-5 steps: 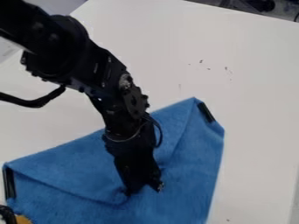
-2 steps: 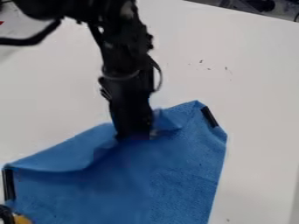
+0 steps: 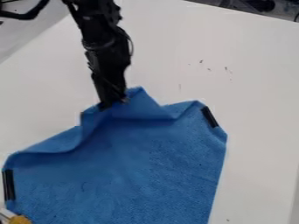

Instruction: Unfold the cloth from bottom right to top left

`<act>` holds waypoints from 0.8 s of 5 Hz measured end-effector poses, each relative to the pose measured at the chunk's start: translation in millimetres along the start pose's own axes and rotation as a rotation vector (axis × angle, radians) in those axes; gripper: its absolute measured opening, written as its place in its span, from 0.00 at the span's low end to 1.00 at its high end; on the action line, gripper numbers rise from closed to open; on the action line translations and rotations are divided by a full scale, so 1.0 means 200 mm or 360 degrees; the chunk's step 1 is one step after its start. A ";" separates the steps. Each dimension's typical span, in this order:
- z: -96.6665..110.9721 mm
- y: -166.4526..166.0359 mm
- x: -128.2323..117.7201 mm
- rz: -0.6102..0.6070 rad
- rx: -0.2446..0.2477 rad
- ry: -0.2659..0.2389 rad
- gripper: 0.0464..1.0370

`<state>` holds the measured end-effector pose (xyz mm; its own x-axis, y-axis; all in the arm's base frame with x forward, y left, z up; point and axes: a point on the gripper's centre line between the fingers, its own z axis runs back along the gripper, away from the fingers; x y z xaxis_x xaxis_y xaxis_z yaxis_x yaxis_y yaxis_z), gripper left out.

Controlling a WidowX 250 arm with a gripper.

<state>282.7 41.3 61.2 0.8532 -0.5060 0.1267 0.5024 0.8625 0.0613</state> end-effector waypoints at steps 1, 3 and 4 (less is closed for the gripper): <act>-0.03 0.13 0.00 -0.0046 0.0031 -0.0013 0.02; -0.08 0.30 -0.04 -0.0081 0.0021 -0.0035 0.05; -0.12 0.32 -0.05 -0.0087 -0.0003 -0.0046 0.22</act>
<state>308.6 101.1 39.0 0.8201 -0.5517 0.1520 0.5483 0.8336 0.0673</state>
